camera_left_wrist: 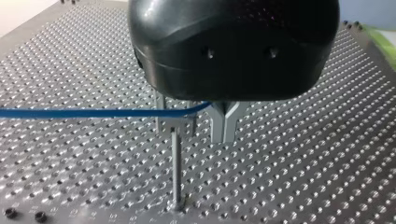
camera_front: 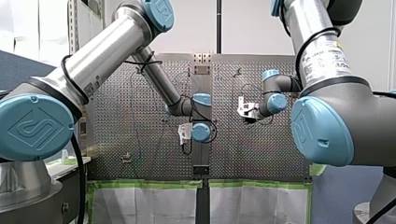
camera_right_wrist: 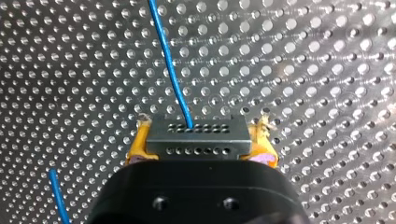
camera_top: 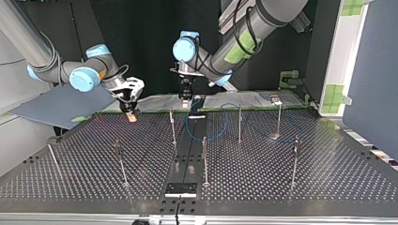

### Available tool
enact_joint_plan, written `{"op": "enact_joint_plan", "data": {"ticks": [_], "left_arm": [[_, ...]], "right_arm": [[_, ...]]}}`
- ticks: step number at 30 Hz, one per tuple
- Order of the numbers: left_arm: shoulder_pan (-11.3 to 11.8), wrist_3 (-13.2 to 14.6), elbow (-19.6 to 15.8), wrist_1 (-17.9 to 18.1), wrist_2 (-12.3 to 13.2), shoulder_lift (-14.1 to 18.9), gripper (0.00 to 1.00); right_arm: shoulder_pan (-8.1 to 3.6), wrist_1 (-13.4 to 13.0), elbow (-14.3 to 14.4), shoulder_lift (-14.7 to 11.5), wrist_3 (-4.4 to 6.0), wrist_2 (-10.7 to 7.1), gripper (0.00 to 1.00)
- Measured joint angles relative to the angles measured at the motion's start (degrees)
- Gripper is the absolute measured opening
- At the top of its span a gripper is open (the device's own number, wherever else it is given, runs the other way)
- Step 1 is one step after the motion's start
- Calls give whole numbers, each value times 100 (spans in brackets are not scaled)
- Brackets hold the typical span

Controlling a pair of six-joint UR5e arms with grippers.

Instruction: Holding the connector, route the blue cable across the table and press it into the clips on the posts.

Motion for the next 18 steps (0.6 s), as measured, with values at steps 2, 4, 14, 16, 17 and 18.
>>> {"op": "enact_joint_plan", "data": {"ticks": [2, 4, 14, 16, 17, 18], "left_arm": [[31, -19, 51, -36, -4, 0, 0], [63, -29, 102, -74, -3, 0, 0], [223, 55, 381, -259, 126, -5, 0], [282, 107, 446, -305, 189, -7, 0], [314, 125, 472, -329, 220, -8, 0], [350, 140, 493, -350, 255, -10, 0]], "right_arm": [[-14, -9, 0, 0, 6, 0, 0], [-29, -17, 0, 0, 8, 0, 0], [-81, -26, -19, 1, 14, 0, 0], [-88, -26, -23, 1, 15, 0, 0], [-92, -27, -26, 1, 16, 0, 0], [-97, -26, -29, 1, 16, 0, 0]]}}
